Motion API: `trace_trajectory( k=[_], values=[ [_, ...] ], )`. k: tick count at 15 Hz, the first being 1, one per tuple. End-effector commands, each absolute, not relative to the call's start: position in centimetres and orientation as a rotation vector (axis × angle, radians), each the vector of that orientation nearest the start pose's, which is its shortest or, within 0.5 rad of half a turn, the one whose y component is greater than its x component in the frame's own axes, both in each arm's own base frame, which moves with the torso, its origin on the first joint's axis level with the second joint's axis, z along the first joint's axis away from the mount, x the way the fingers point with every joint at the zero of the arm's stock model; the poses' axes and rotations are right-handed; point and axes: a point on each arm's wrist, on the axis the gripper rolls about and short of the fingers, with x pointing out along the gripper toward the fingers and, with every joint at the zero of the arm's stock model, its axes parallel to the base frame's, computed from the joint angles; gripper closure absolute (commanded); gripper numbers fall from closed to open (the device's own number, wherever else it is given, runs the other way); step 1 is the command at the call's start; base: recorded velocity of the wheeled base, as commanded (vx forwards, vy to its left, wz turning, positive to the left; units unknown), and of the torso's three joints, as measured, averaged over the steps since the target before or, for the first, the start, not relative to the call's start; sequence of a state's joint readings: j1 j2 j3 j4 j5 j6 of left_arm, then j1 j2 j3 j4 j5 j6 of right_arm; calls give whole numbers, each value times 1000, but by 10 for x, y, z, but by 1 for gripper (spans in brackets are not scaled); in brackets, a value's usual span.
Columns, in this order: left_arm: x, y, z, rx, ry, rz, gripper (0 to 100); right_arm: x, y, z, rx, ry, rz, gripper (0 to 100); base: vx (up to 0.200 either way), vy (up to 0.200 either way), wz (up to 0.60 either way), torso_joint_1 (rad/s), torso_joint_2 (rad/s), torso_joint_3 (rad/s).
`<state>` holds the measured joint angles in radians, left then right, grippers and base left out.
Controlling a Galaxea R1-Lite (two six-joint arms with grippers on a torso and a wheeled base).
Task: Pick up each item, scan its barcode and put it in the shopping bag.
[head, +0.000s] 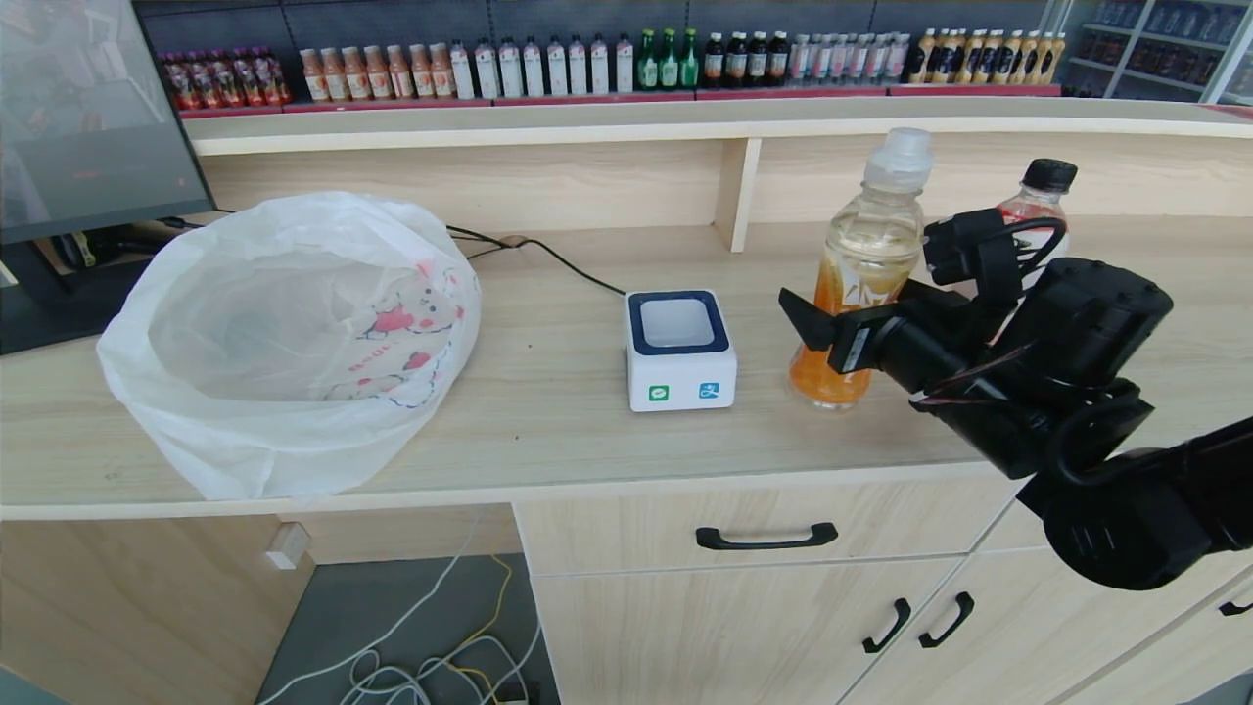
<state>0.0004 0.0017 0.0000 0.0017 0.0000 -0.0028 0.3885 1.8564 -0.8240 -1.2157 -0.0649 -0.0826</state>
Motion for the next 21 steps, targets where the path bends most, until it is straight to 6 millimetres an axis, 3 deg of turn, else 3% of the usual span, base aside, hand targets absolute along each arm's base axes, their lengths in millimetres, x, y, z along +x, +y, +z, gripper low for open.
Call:
trace_trajectory(
  k=[1, 11, 16, 17, 21],
  values=[
    [-23, 0, 75, -3, 3, 2, 0, 317, 130, 193, -43, -186, 321, 0, 0, 0, 0, 0, 0, 0],
    [-23, 0, 75, -3, 3, 2, 0, 341, 141, 200, -30, -242, 323, 0, 0, 0, 0, 0, 0, 0],
    [-23, 0, 75, -3, 3, 2, 0, 344, 140, 201, -28, -246, 318, 0, 0, 0, 0, 0, 0, 0],
    [-23, 0, 75, -3, 3, 2, 0, 344, 140, 201, -28, -246, 317, 100, 0, 0, 0, 0, 0, 0],
    [-23, 0, 75, -3, 3, 2, 0, 339, 138, 207, -23, -262, 316, 100, 0, 0, 0, 0, 0, 0]
  ],
)
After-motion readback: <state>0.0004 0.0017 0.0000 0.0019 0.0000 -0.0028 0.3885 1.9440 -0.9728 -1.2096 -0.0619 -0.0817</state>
